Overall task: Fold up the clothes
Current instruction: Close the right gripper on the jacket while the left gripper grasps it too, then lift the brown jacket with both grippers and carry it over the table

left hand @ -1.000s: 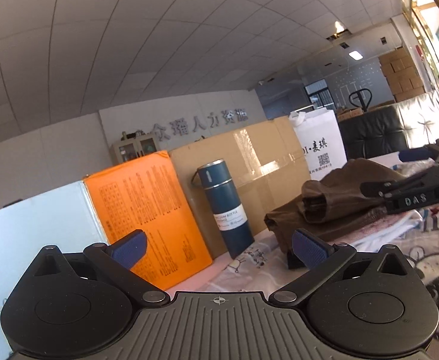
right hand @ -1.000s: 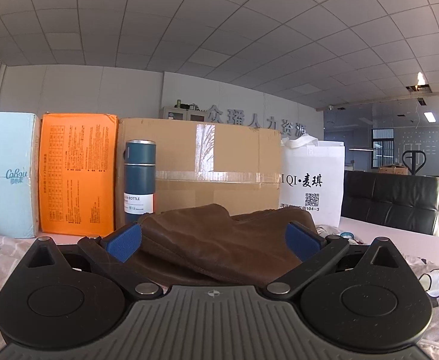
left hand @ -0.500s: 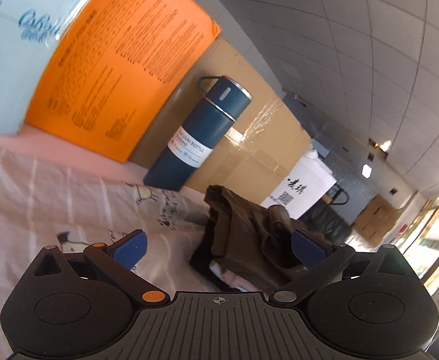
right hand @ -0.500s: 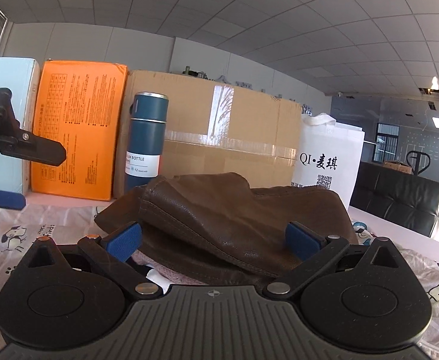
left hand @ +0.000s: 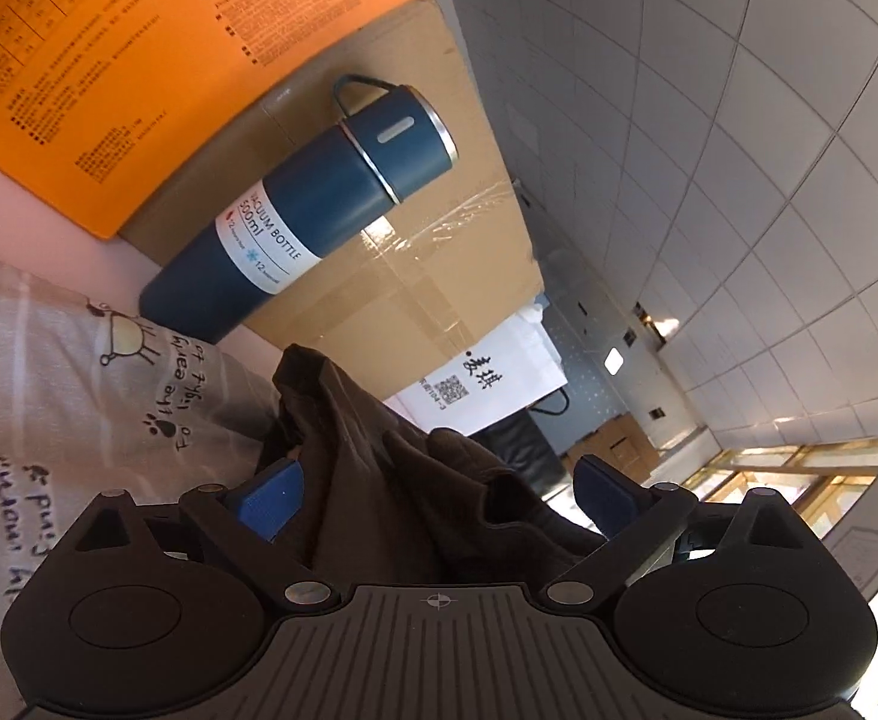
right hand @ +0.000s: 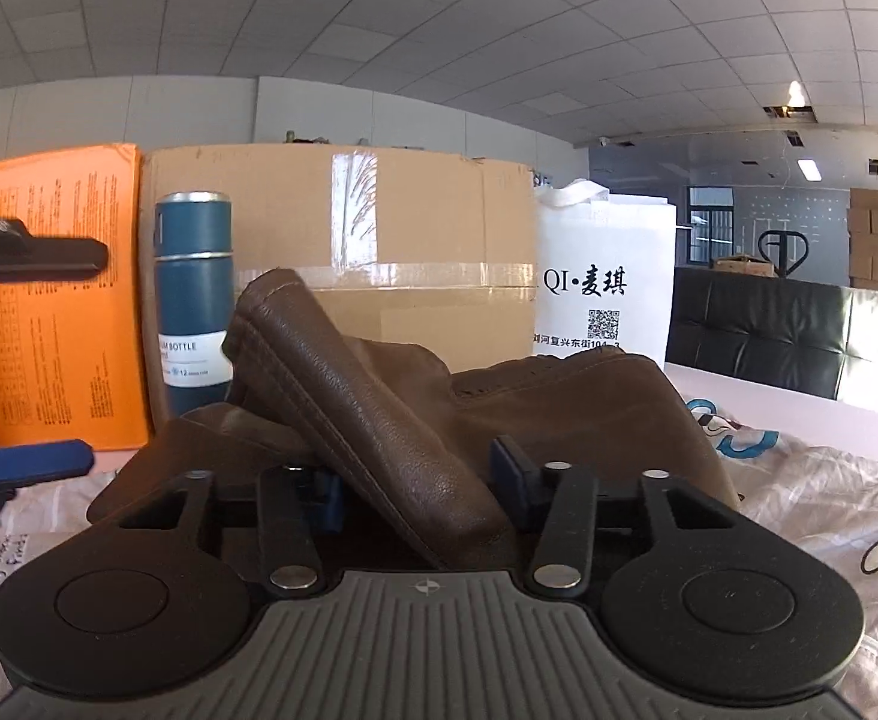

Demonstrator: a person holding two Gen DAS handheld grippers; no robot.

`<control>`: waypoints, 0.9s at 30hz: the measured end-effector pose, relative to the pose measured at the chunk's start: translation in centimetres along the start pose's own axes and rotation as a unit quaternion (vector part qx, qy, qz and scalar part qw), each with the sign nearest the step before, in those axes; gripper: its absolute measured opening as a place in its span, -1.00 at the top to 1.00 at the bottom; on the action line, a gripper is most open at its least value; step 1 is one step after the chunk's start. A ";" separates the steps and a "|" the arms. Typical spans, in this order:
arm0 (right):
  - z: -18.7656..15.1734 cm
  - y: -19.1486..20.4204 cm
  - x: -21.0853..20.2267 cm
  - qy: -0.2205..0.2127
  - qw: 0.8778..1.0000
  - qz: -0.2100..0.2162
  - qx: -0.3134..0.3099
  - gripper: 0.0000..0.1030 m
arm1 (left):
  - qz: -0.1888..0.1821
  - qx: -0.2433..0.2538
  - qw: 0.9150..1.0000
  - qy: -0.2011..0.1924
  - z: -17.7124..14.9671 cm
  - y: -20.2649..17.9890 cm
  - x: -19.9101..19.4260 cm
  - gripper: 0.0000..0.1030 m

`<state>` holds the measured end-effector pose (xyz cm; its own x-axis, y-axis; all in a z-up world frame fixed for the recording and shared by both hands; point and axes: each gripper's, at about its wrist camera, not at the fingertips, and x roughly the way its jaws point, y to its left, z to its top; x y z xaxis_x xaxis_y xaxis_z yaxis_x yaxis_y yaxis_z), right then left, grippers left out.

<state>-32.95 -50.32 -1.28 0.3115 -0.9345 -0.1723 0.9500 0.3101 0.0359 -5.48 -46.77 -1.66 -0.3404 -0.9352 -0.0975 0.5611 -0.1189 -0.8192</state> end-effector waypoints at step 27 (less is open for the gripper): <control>0.4 -2.1 -0.8 -0.030 0.996 0.000 0.083 -0.40 | -0.013 0.022 0.997 0.072 0.7 0.2 7.5 -0.50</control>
<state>-35.17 -50.26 -0.84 0.3070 -0.9449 -0.1133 0.9388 0.2812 0.1989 -7.38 -54.06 -2.15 -0.4593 -0.8740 -0.1590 0.5818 -0.1607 -0.7973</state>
